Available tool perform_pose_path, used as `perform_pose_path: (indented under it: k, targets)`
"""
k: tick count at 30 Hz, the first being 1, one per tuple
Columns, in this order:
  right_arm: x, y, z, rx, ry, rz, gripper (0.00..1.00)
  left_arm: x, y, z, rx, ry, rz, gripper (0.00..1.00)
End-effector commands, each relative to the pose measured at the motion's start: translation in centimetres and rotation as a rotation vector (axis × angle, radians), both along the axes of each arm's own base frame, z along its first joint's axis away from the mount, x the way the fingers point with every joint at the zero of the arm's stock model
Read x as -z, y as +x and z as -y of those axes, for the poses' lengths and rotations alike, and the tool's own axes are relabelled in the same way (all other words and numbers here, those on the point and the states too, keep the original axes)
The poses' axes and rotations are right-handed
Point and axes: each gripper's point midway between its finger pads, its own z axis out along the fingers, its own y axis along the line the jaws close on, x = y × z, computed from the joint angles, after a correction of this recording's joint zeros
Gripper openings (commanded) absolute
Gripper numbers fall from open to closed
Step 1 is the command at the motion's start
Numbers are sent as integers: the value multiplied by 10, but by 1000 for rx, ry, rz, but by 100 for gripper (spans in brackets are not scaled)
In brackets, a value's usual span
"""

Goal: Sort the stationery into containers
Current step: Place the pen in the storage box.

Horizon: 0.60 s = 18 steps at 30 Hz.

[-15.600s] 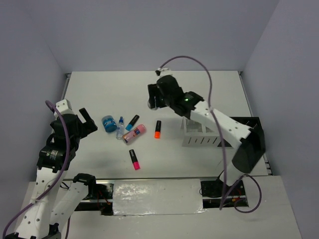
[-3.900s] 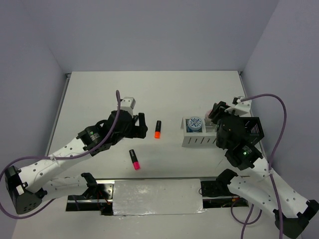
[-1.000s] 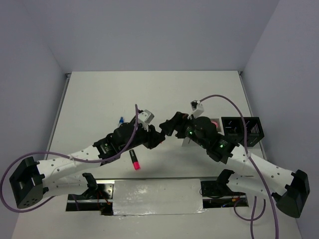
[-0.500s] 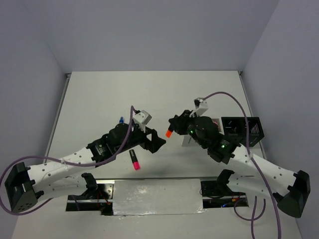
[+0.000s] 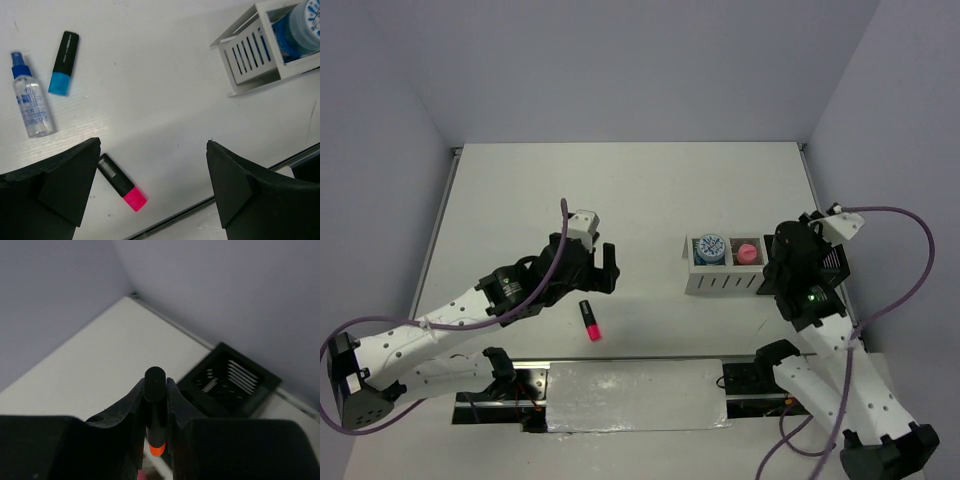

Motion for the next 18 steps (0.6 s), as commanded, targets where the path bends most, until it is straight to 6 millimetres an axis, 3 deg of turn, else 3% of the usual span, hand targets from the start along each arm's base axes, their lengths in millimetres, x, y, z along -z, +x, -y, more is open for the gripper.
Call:
perform_pose_path:
  k: [1, 3, 7, 9, 15, 17, 18]
  targets:
    - [13, -7, 40, 199, -9, -103, 0, 9, -6, -9, -34, -3, -36, 99]
    - [20, 0, 51, 223, -8, -132, 0, 16, -9, -7, -33, -5, -66, 99]
    - [46, 13, 53, 203, 13, -179, 2, 29, -14, -15, -85, 6, -117, 99]
    - [67, 21, 48, 182, 41, -211, 4, 33, -18, -24, -129, 3, -147, 99]
    - [93, 32, 40, 125, 46, -227, 13, 39, -26, -35, -158, 7, -177, 99]
    - [98, 35, 38, 111, 46, -234, 24, 41, -29, -38, -173, -7, -188, 99]
    - [100, 36, 37, 105, 50, -243, 47, 47, -32, -40, -176, 2, -200, 99]
